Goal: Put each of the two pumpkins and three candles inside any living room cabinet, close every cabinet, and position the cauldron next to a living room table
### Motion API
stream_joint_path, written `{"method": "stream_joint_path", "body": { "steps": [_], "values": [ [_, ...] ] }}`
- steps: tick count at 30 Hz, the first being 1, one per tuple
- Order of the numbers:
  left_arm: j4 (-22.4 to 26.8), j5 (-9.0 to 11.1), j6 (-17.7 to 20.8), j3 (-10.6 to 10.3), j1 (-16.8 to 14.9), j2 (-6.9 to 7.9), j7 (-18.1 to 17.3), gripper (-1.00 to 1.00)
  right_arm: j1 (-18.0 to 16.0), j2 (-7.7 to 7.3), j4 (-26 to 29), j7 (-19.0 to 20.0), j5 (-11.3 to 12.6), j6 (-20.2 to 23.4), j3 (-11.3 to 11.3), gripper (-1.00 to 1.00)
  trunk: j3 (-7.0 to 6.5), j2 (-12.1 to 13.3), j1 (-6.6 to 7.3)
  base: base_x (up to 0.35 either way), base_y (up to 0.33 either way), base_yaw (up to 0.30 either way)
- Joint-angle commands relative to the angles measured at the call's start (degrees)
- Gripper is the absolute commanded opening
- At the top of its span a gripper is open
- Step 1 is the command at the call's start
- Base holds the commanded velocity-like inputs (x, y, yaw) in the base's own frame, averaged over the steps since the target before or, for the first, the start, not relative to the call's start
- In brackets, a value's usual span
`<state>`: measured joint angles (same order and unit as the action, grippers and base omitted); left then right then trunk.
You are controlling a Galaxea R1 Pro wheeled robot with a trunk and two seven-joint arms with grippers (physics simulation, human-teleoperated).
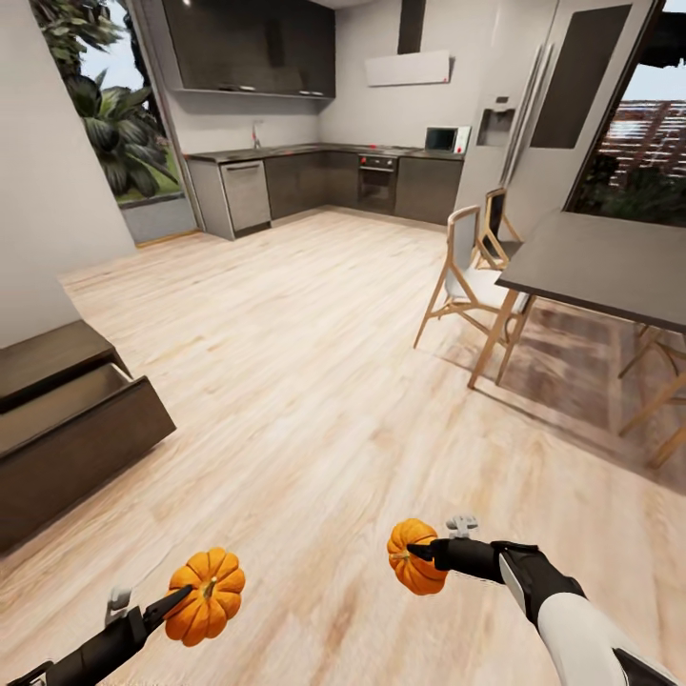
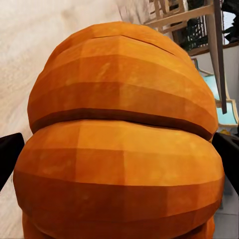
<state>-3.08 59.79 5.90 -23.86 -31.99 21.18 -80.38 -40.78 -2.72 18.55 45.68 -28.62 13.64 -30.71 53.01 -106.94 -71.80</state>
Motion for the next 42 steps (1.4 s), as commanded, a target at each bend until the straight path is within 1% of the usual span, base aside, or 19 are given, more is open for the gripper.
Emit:
{"method": "stream_joint_path", "body": {
  "steps": [1, 7, 29, 31, 32, 34, 39, 42],
  "values": [
    [0.0, 0.0, 0.0, 0.0, 0.0, 0.0, 0.0, -1.0, 0.0, 0.0, 0.0, 0.1, 0.1, 0.1, 0.0, -1.0, 0.04, 0.0, 0.0, 0.143, -0.324, 0.265],
    [0.0, 0.0, -0.1, 0.0, 0.0, -0.06, 0.0, -1.0, 0.0, 0.0, 0.0, 0.1, 0.1, 0.1, 0.0, -1.0, 0.23, 0.0, 0.0, 0.13, -0.219, 0.27],
    [0.0, 0.1, -0.1, 0.0, 0.0, -0.35, 0.0, -1.0, 0.1, 0.06, -0.1, 0.1, 0.1, 0.1, 0.0, -1.0, 0.33, 0.0, 0.0, 0.003, -0.003, 0.282],
    [0.0, 0.1, -0.1, 0.0, 0.0, -0.35, 0.0, -1.0, 0.1, 0.3, -0.1, 0.1, 0.1, 0.0, 0.0, -1.0, 0.33, 0.0, 0.0, 0.0, 0.0, 0.284],
    [0.0, 0.1, -0.1, 0.0, 0.0, -0.32, 0.0, -1.0, 0.1, 0.79, -0.1, 0.0, 0.1, -0.3, 0.0, -1.0, 0.33, 0.0, 0.0, 0.0, 0.0, 0.284],
    [0.0, 0.1, -0.1, 0.1, 0.0, -0.18, 0.0, -1.0, 0.1, 1.26, -0.1, -0.9, 0.1, -1.3, 0.0, -1.0, 0.33, 0.0, 0.0, 0.0, 0.0, 0.285],
    [0.0, 0.1, -0.1, 0.0, 0.0, -0.32, 0.0, -1.0, 0.1, 1.46, -0.2, -3.7, 0.1, -1.8, 0.0, -1.0, 0.33, 0.0, 0.0, 0.0, 0.0, 0.288],
    [0.0, 0.1, -0.1, 0.1, 0.0, -0.28, 0.0, -1.0, 0.1, 1.44, -0.4, -3.9, 0.1, -1.9, 0.0, -1.0, 0.33, 0.0, 0.0, 0.0, 0.0, 0.289]
  ]
}}
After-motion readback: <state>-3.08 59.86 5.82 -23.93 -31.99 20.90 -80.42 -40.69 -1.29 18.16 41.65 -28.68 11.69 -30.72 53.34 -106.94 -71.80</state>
